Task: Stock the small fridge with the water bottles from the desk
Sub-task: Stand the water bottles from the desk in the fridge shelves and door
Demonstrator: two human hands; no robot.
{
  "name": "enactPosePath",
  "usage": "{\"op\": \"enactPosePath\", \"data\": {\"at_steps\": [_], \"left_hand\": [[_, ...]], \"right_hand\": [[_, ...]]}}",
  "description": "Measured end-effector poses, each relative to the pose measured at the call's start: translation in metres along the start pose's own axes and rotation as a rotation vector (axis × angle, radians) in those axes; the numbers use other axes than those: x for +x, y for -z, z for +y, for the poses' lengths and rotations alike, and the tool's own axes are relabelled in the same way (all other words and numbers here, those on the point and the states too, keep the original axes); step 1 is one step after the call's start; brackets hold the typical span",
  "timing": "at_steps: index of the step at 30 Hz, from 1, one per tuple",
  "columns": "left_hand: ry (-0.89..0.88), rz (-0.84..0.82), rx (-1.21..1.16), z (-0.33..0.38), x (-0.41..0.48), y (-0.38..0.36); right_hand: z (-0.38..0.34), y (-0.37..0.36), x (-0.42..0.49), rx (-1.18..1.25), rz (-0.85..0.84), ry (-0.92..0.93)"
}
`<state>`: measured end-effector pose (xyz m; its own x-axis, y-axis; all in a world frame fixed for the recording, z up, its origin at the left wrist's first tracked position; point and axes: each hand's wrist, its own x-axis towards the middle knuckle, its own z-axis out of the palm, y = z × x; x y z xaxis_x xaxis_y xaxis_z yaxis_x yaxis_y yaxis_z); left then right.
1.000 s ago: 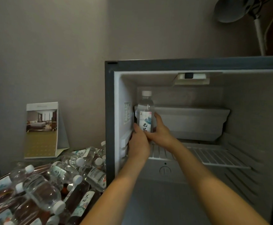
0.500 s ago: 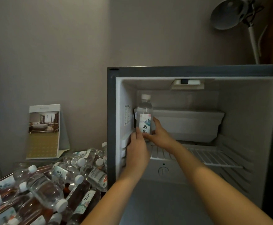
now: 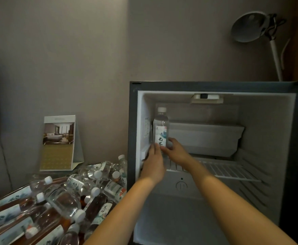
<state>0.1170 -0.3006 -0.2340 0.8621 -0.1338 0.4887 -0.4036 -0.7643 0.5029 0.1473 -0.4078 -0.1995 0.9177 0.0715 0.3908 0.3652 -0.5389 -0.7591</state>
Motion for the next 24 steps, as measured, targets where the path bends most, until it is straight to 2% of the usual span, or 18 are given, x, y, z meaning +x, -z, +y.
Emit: {"op": "enactPosePath", "data": {"at_steps": [3, 6, 8, 10, 12, 15, 20, 24], "left_hand": [[-0.008, -0.026, 0.001, 0.000, -0.008, 0.005], [-0.112, 0.005, -0.080, -0.006, -0.028, 0.014], [-0.193, 0.037, -0.228, -0.013, -0.047, 0.020], [-0.144, 0.035, -0.440, -0.024, -0.069, 0.027], [-0.081, 0.026, -0.578, -0.041, -0.088, 0.037], [-0.023, 0.027, -0.565, -0.074, -0.111, 0.055], [0.220, 0.042, -0.450, -0.136, -0.140, 0.067], [0.398, 0.004, -0.167, -0.183, -0.165, 0.066]], "right_hand": [[0.000, 0.001, -0.004, 0.011, 0.032, -0.053], [-0.007, 0.002, -0.018, -0.020, 0.275, 0.005], [-0.012, -0.001, -0.031, 0.052, 0.409, 0.054], [-0.017, -0.008, -0.049, 0.188, 0.426, 0.069], [-0.019, -0.020, -0.073, 0.347, 0.382, 0.059], [-0.015, -0.045, -0.110, 0.447, 0.257, 0.035], [0.007, -0.116, -0.153, 0.363, -0.102, -0.064], [0.021, -0.173, -0.164, 0.190, -0.351, -0.125]]}}
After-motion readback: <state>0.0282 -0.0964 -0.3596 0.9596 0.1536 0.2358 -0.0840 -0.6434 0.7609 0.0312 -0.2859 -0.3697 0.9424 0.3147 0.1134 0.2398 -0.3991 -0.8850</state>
